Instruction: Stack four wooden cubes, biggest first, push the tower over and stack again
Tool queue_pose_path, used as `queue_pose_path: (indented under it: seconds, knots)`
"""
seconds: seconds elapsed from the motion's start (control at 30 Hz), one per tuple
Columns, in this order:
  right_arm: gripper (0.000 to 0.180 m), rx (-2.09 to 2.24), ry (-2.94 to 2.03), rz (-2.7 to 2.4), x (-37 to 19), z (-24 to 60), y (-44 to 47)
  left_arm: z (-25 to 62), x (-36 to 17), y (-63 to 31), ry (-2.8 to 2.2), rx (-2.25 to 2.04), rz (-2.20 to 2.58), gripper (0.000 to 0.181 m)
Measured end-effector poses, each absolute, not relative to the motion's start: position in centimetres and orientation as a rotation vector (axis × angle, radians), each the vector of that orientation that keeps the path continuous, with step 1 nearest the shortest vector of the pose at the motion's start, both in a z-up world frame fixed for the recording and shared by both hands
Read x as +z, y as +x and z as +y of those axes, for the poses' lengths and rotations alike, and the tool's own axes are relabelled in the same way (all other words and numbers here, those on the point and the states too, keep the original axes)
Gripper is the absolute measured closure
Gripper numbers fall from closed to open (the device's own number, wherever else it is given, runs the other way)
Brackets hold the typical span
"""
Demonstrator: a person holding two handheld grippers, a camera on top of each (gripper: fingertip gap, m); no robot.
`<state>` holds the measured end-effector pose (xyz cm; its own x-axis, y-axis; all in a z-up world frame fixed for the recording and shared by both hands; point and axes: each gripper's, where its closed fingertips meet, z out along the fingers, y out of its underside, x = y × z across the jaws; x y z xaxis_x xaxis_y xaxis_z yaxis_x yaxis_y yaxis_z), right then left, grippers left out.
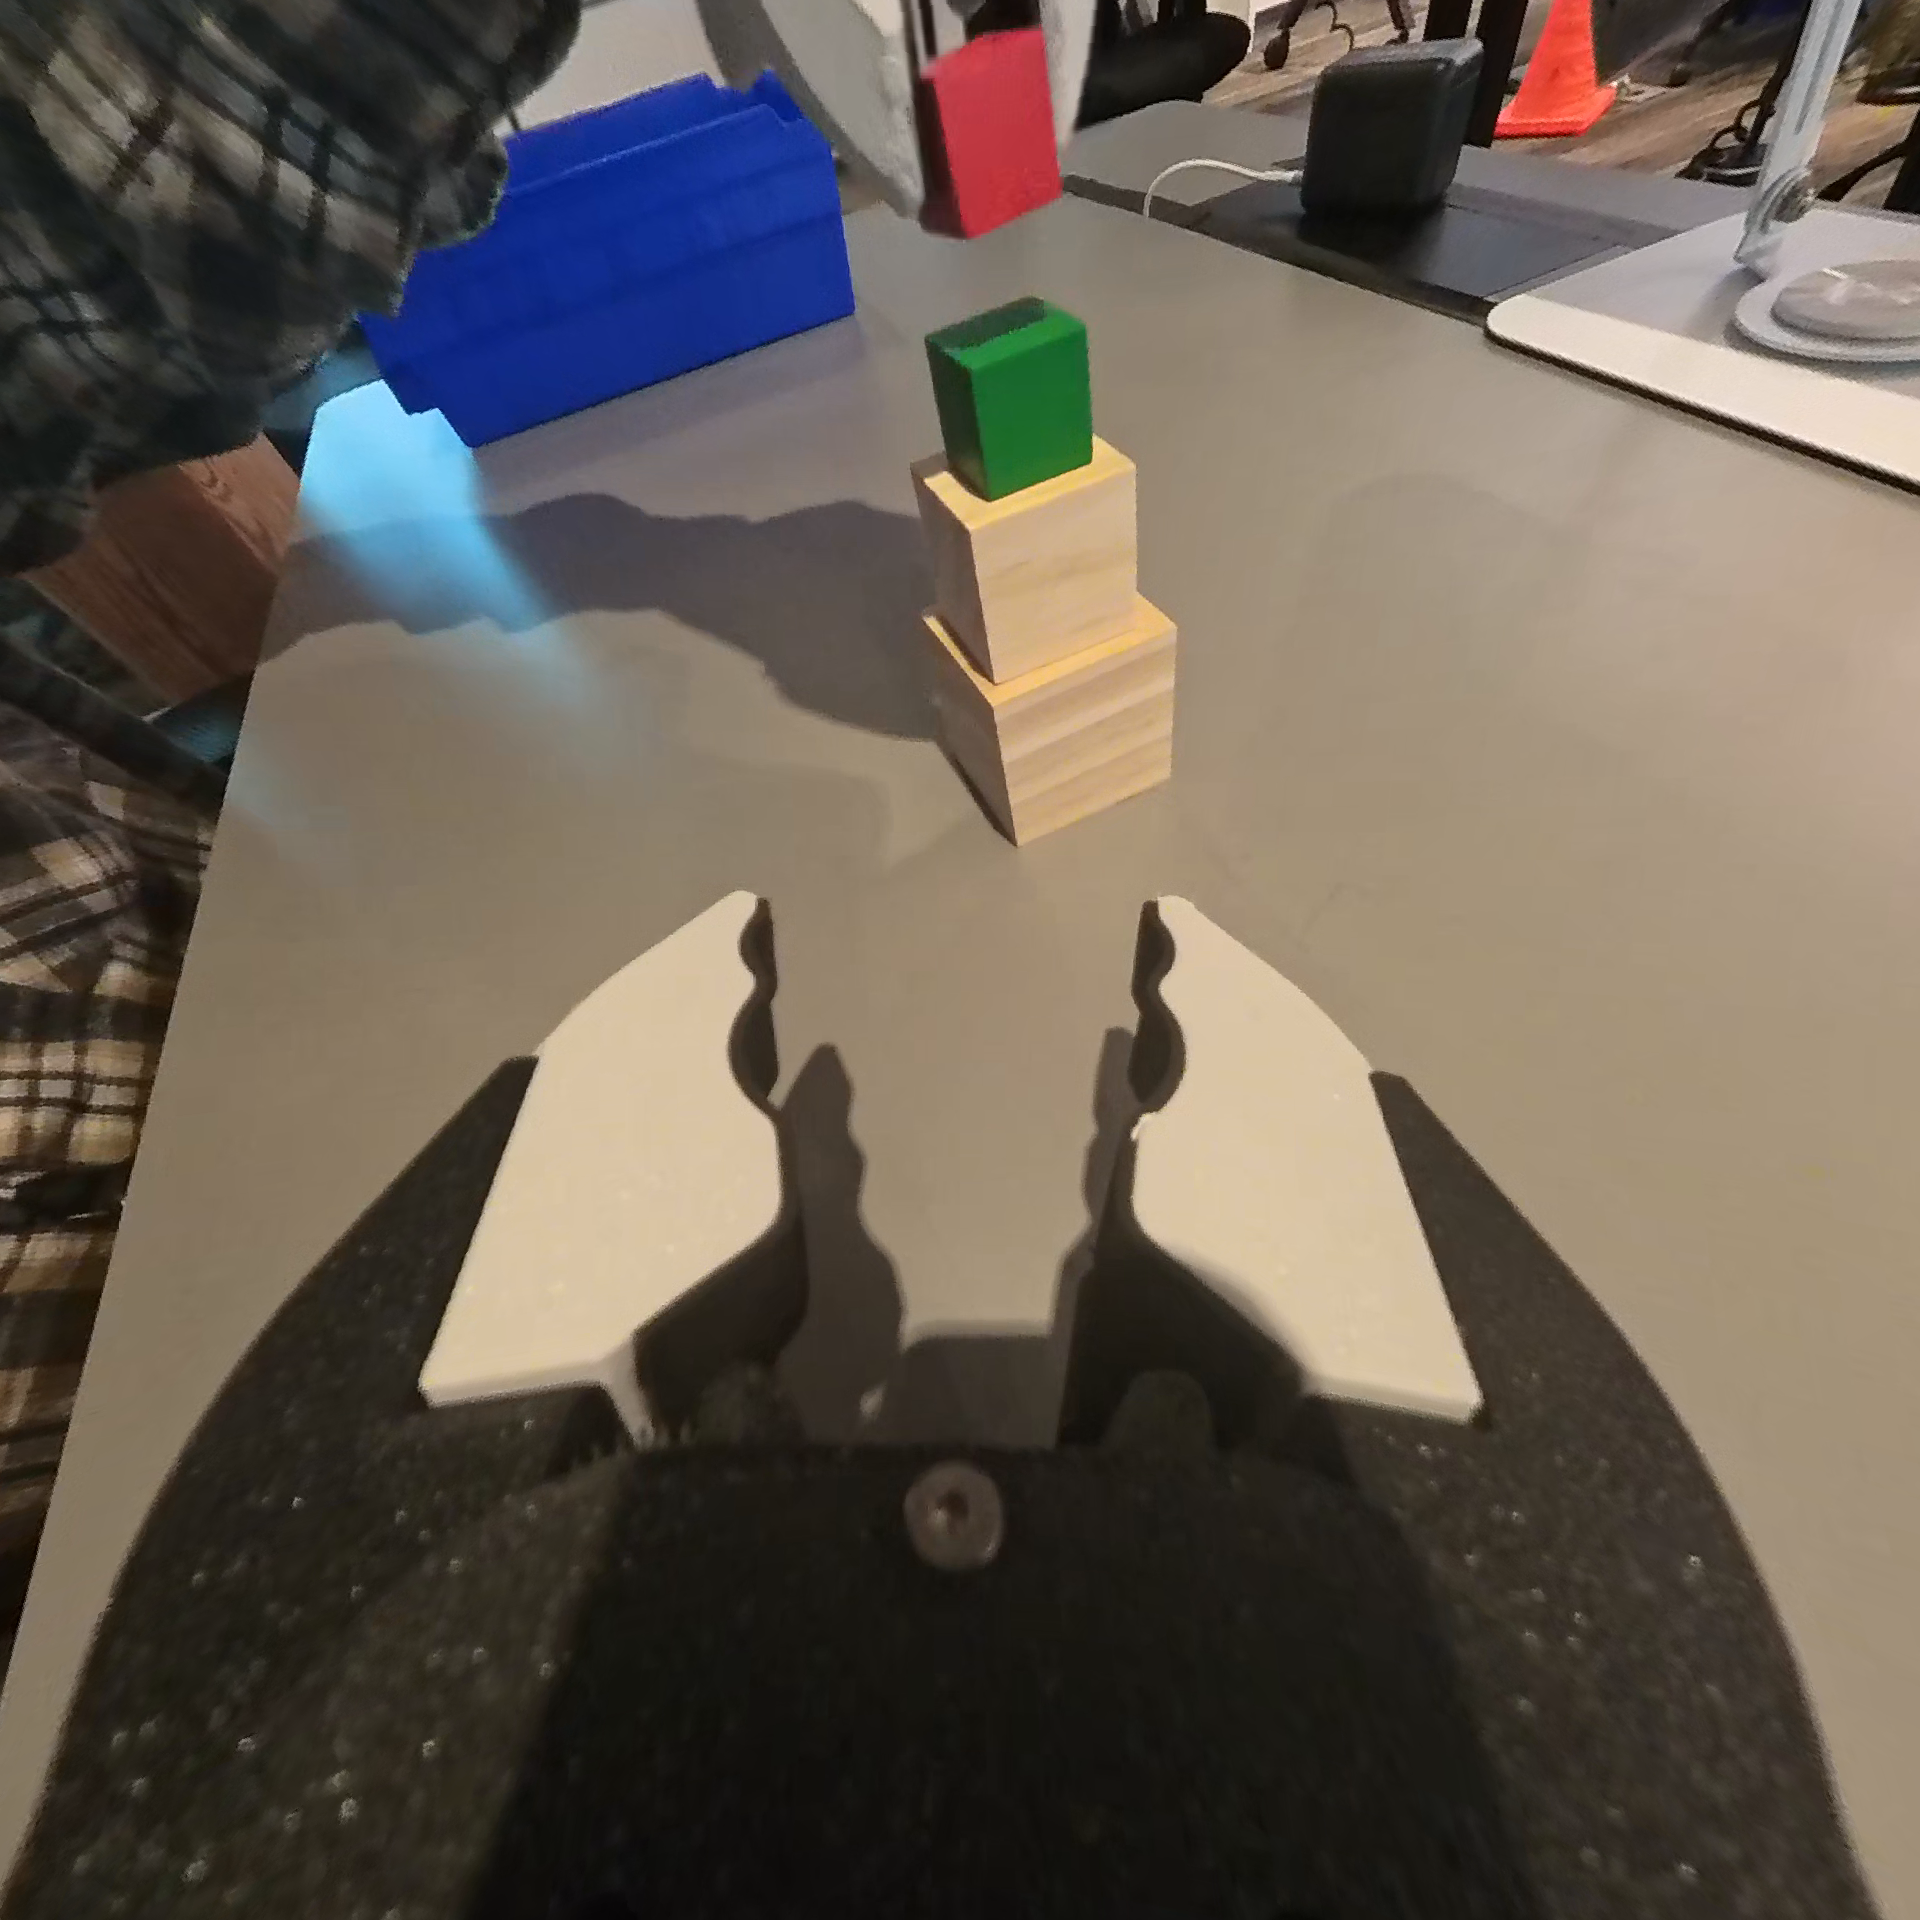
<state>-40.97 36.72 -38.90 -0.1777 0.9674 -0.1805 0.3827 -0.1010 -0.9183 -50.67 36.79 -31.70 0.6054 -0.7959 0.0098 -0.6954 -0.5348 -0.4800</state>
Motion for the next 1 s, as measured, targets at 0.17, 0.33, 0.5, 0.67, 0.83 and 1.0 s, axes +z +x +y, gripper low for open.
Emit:
queue_pose_path:
  seconds: [0.17,0.33,0.5,0.67,0.83,1.0]
  knots:
    - [0.114,1.275,-1.496,-1.587,-38.9,36.7,-41.0,37.0,-32.2,-50.6,-2.404,-0.326,1.210,0.159]
    - [0.114,1.277,-1.497,-1.589,-38.9,36.6,-41.0,36.9,-32.6,-50.6,-2.403,-0.320,1.236,0.159]
    - [0.114,1.279,-1.498,-1.587,-38.9,36.7,-41.0,36.9,-32.9,-50.5,-2.404,-0.319,1.251,0.159]
    - [0.114,1.280,-1.499,-1.586,-38.9,36.7,-41.0,36.9,-33.1,-50.5,-2.407,-0.310,1.269,0.159]
    - [0.114,1.280,-1.498,-1.586,-38.9,36.7,-41.0,37.0,-33.2,-50.5,-2.406,-0.304,1.273,0.159]
    - [0.114,1.281,-1.499,-1.586,-38.9,36.7,-40.9,36.9,-33.3,-50.6,-2.408,-0.314,1.277,0.159]
